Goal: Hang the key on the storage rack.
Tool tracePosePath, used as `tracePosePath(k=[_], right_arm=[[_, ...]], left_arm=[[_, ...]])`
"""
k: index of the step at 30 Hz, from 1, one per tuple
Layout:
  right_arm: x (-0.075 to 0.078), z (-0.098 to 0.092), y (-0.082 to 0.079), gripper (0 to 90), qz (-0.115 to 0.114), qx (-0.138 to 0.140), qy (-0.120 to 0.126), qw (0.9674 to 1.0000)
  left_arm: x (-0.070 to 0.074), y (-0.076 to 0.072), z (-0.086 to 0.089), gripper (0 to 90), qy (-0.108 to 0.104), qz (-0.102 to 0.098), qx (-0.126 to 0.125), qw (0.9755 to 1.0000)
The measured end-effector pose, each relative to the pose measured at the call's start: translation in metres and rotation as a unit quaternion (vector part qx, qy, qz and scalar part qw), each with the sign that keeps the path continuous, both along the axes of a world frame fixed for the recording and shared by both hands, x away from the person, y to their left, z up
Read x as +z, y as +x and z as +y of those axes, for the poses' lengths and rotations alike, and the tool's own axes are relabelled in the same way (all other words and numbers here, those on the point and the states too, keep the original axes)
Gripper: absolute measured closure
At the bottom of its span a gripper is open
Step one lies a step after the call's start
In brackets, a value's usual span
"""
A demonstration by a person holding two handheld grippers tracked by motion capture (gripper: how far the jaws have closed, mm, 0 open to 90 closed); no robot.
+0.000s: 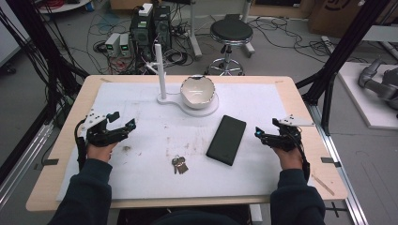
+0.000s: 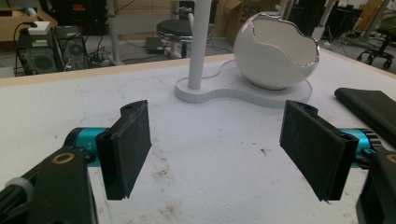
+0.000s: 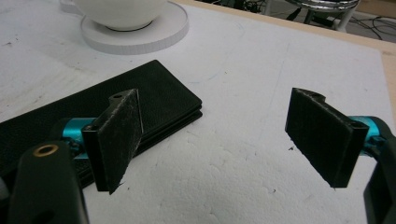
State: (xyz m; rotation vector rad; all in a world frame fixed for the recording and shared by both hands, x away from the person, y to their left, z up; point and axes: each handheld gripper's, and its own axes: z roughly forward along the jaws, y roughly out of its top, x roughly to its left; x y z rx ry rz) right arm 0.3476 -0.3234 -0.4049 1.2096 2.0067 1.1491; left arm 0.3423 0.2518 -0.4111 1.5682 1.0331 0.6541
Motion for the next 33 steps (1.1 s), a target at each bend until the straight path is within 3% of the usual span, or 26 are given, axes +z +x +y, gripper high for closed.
tracePosePath(k=[6,11,13,14,15,16,17,18,19,20,22,23,24,25,29,30,33], right_arm=[[0.001,0.004,0.0,19.0,0.0,0.0,-0.006,1.0],[0.002,0.008,-0.004,19.0,-0.003,0.002,-0.012,0.9999],[0.002,0.008,-0.004,19.0,-0.002,0.002,-0.011,0.9999],[0.001,0.008,-0.002,19.0,-0.001,0.0,-0.01,0.9999],[0.001,0.008,-0.002,19.0,-0.001,0.0,-0.01,0.9999],[0.0,0.008,-0.001,19.0,0.0,0.001,-0.01,0.9999],[0.0,0.009,0.0,19.0,0.002,0.002,-0.01,0.9999],[0.0,0.009,0.0,19.0,0.003,0.004,-0.012,0.9999],[-0.001,0.009,0.0,19.0,0.002,0.005,-0.013,0.9999],[-0.001,0.009,0.0,19.0,0.002,0.006,-0.014,0.9999],[-0.001,0.009,0.0,19.0,0.002,0.006,-0.015,0.9999],[-0.001,0.009,-0.001,19.0,0.003,0.006,-0.014,0.9999],[-0.001,0.009,-0.001,19.0,0.003,0.006,-0.014,0.9999],[-0.001,0.009,-0.001,19.0,0.003,0.006,-0.013,0.9999],[-0.001,0.009,-0.001,19.0,0.002,0.006,-0.015,0.9999],[-0.001,0.009,-0.001,19.0,0.002,0.006,-0.015,0.9999],[-0.001,0.01,-0.001,19.0,0.004,0.008,-0.016,0.9998]], left_arm=[[0.002,-0.002,-0.007,27.4,-0.002,0.001,-0.029,0.9996],[-0.001,-0.004,-0.031,27.8,0.002,0.019,-0.089,0.9959],[-0.005,-0.004,-0.046,27.9,0.012,0.043,-0.122,0.9915],[-0.007,-0.007,-0.059,32.8,0.018,0.057,-0.154,0.9863],[-0.007,-0.007,-0.059,38.2,0.018,0.057,-0.154,0.9863],[-0.008,-0.01,-0.07,43.4,0.019,0.068,-0.187,0.9799],[-0.008,-0.01,-0.07,47.9,0.019,0.068,-0.187,0.9799],[-0.01,-0.012,-0.08,51.5,0.025,0.083,-0.213,0.9732],[-0.01,-0.012,-0.08,54.0,0.025,0.083,-0.213,0.9732],[-0.013,-0.013,-0.084,56.7,0.025,0.092,-0.223,0.9701],[-0.019,-0.013,-0.091,58.9,0.027,0.117,-0.24,0.9633],[-0.025,-0.013,-0.098,60.9,0.03,0.142,-0.249,0.9575],[-0.025,-0.013,-0.098,62.1,0.03,0.142,-0.249,0.9575],[-0.028,-0.012,-0.101,62.1,0.035,0.154,-0.257,0.9535],[-0.036,-0.01,-0.11,63.5,0.037,0.186,-0.271,0.9437],[-0.036,-0.01,-0.11,63.6,0.037,0.186,-0.271,0.9437],[-0.038,-0.008,-0.112,64.0,0.019,0.2,-0.274,0.9407]])
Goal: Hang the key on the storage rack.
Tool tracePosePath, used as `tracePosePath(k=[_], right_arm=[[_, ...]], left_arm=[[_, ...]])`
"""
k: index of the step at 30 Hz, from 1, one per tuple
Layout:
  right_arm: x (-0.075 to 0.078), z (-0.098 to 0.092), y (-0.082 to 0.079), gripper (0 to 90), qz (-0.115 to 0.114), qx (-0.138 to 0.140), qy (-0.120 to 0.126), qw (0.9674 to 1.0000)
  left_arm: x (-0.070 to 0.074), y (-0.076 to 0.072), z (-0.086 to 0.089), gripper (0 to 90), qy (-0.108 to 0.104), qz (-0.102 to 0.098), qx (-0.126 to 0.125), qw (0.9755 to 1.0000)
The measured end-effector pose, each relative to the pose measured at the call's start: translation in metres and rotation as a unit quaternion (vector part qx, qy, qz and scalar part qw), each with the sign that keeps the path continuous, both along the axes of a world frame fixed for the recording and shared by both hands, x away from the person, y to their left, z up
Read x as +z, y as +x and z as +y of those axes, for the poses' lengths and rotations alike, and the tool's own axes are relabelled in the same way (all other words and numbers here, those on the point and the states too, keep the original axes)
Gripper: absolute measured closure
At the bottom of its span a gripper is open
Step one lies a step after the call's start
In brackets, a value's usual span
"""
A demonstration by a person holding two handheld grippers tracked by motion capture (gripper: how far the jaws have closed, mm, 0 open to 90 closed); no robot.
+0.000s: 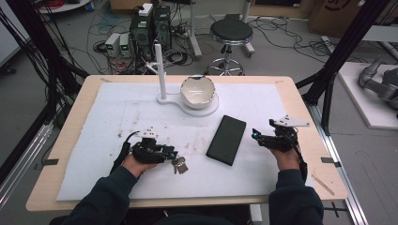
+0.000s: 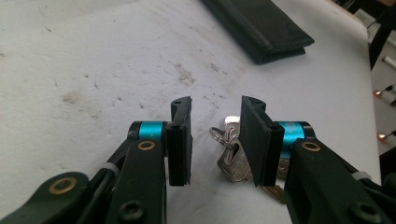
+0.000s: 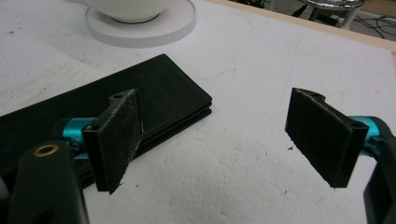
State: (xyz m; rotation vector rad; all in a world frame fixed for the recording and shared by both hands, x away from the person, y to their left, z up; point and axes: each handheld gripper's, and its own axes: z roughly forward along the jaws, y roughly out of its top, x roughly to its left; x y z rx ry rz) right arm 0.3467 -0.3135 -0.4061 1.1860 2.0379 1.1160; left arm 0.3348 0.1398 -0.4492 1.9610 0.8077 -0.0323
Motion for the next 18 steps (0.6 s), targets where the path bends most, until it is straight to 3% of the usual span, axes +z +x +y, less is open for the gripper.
tracePosePath(k=[3,6,8,11,12,14,18], right_arm=[[-0.0006,0.0007,0.0004,19.0,0.001,0.001,-0.002,1.0],[-0.0008,0.0011,0.0004,19.1,0.002,0.002,-0.002,1.0],[-0.0008,0.0006,0.0005,19.1,0.0,0.002,-0.003,1.0],[-0.0007,0.0003,0.0004,19.1,0.001,0.002,-0.002,1.0],[-0.0006,0.0002,0.0003,19.1,0.001,0.003,-0.002,1.0],[-0.0005,0.0002,0.0002,19.1,0.001,0.002,-0.003,1.0],[-0.0003,0.0,-0.0001,19.1,0.0,0.002,-0.003,1.0]], left_arm=[[-0.0023,0.0017,-0.0026,64.8,-0.006,0.014,0.002,0.9999],[-0.0048,0.0021,-0.0057,68.9,0.011,0.028,0.003,0.9995],[-0.0054,0.0026,-0.0063,69.2,0.01,0.039,-0.001,0.9992],[-0.005,0.002,-0.0067,74.7,0.004,0.049,-0.006,0.9988],[-0.0047,0.0022,-0.0062,81.4,0.003,0.052,-0.009,0.9986],[-0.0039,0.0017,-0.0063,84.3,-0.004,0.051,-0.013,0.9986],[-0.0003,-0.0008,-0.0074,87.5,0.002,0.026,-0.019,0.9995]])
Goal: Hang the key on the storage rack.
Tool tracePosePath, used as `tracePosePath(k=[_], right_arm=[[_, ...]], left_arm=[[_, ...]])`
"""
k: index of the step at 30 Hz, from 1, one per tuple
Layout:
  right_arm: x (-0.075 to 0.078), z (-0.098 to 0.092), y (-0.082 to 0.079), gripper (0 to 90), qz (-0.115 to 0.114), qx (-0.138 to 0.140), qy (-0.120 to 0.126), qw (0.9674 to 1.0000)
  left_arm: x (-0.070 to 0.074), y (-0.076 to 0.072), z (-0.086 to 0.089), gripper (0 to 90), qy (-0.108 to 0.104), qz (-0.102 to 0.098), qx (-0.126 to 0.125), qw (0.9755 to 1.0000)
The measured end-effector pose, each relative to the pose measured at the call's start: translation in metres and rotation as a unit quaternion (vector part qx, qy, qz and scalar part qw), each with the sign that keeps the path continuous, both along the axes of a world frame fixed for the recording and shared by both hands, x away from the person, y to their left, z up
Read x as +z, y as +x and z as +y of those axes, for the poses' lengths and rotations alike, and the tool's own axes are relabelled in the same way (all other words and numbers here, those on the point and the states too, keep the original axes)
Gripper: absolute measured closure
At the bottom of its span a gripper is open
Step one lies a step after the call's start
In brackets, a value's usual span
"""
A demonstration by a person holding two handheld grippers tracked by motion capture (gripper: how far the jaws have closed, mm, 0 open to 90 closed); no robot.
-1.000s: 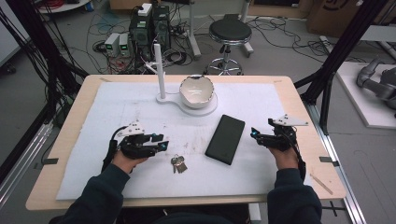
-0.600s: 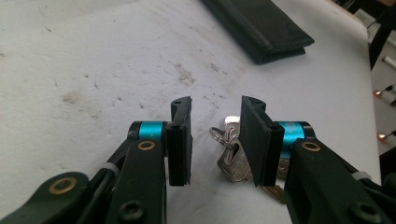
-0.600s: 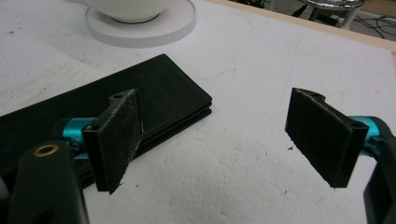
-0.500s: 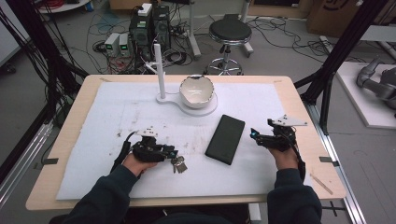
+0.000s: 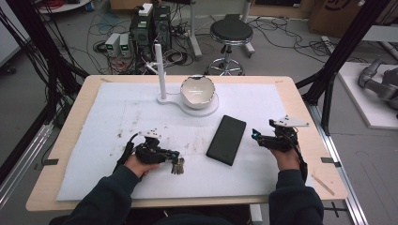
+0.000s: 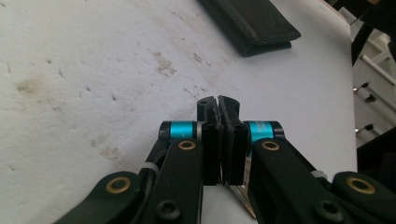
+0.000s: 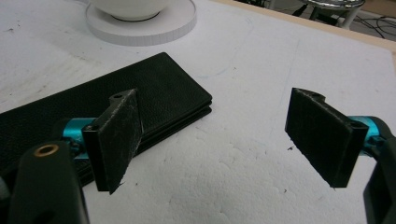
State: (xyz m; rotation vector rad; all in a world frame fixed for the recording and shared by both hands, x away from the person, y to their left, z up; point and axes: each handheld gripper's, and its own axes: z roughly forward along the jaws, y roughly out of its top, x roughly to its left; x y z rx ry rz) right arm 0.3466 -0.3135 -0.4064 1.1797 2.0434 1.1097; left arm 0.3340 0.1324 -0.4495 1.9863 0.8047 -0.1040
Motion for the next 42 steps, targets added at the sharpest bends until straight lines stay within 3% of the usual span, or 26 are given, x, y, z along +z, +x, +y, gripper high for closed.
tracePosePath(k=[6,11,14,19,22,24,26,32,37,42], right_arm=[[0.0,0.0,0.0,19.1,0.001,0.0,-0.001,1.0],[0.0,0.0,0.0,19.1,-0.001,0.0,-0.001,1.0],[0.0,0.0,0.0,19.1,-0.002,0.0,0.0,1.0],[0.001,0.001,-0.001,19.2,-0.003,0.0,0.002,1.0],[0.001,0.001,-0.001,19.1,-0.005,0.003,0.003,1.0],[0.001,0.002,-0.001,19.2,-0.003,0.005,0.002,1.0],[0.001,0.001,0.0,19.1,-0.003,0.005,0.006,1.0],[0.001,0.002,0.002,19.1,-0.005,0.006,0.009,0.9999],[0.001,0.001,0.002,19.2,-0.007,0.006,0.01,0.9999],[0.002,-0.001,0.001,19.2,-0.006,0.004,0.013,0.9999]], left_arm=[[0.012,-0.001,0.007,87.7,-0.018,-0.047,0.016,0.9986],[0.022,-0.001,0.018,87.8,-0.033,-0.084,0.036,0.9953],[0.029,-0.001,0.026,87.8,-0.042,-0.106,0.053,0.9921],[0.043,0.003,0.046,87.9,-0.067,-0.137,0.082,0.9849],[0.059,0.011,0.06,87.9,-0.087,-0.157,0.105,0.9782],[0.072,0.017,0.066,87.9,-0.107,-0.17,0.119,0.9722],[0.089,0.026,0.07,87.9,-0.11,-0.182,0.128,0.9687],[0.143,0.061,0.071,88.0,-0.114,-0.215,0.127,0.9616],[0.165,0.093,0.068,88.0,-0.109,-0.21,0.139,0.9616],[0.169,0.119,0.068,88.0,-0.099,-0.198,0.157,0.9623]])
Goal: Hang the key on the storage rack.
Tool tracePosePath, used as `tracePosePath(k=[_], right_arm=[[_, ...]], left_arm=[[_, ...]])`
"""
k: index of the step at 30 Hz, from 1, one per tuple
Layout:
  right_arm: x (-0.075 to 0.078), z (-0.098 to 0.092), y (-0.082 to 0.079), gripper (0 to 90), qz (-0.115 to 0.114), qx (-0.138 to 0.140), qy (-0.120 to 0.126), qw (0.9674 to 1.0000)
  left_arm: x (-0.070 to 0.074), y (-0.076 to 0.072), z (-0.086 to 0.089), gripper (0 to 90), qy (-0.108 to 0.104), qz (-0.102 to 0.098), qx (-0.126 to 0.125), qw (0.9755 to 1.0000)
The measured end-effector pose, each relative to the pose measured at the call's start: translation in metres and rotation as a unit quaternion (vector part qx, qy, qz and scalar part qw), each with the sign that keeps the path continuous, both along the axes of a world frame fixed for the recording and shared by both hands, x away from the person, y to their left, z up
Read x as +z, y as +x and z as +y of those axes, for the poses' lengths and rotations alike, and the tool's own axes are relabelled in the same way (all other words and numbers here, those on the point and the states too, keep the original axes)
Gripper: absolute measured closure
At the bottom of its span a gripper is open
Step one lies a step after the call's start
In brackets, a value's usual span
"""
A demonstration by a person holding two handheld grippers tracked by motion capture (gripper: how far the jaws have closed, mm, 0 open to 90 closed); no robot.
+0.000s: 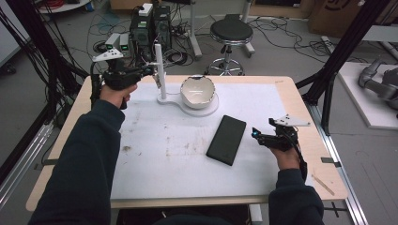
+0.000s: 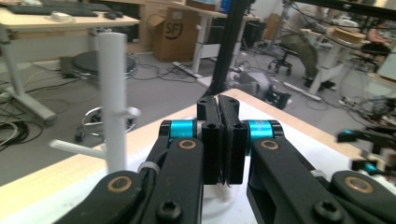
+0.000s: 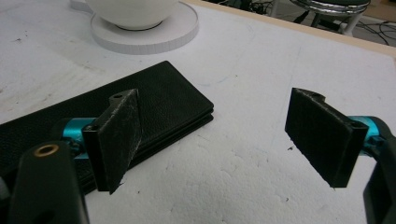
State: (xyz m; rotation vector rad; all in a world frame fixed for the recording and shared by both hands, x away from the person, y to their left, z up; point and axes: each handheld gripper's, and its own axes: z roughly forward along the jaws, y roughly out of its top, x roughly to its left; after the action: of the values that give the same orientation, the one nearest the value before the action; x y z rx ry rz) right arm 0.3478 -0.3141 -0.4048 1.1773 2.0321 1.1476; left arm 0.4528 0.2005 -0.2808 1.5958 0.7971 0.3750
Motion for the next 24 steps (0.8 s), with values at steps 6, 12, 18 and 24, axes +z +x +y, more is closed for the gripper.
tracePosePath(k=[6,12,18,24], right_arm=[[0.0,-0.002,-0.002,19.1,-0.002,0.0,0.001,1.0],[0.0,-0.002,-0.002,19.2,-0.001,-0.001,0.002,1.0],[-0.001,-0.001,-0.002,19.1,-0.001,0.001,0.001,1.0],[0.0,-0.001,-0.003,19.2,-0.001,0.002,0.001,1.0]], left_arm=[[-0.004,0.022,0.004,87.9,-0.002,0.015,0.025,0.9996],[-0.008,0.032,0.006,87.9,0.0,0.024,0.038,0.999],[-0.003,0.037,0.005,87.9,0.003,0.022,0.039,0.999],[-0.005,0.043,0.002,87.9,0.012,0.03,0.044,0.9985]])
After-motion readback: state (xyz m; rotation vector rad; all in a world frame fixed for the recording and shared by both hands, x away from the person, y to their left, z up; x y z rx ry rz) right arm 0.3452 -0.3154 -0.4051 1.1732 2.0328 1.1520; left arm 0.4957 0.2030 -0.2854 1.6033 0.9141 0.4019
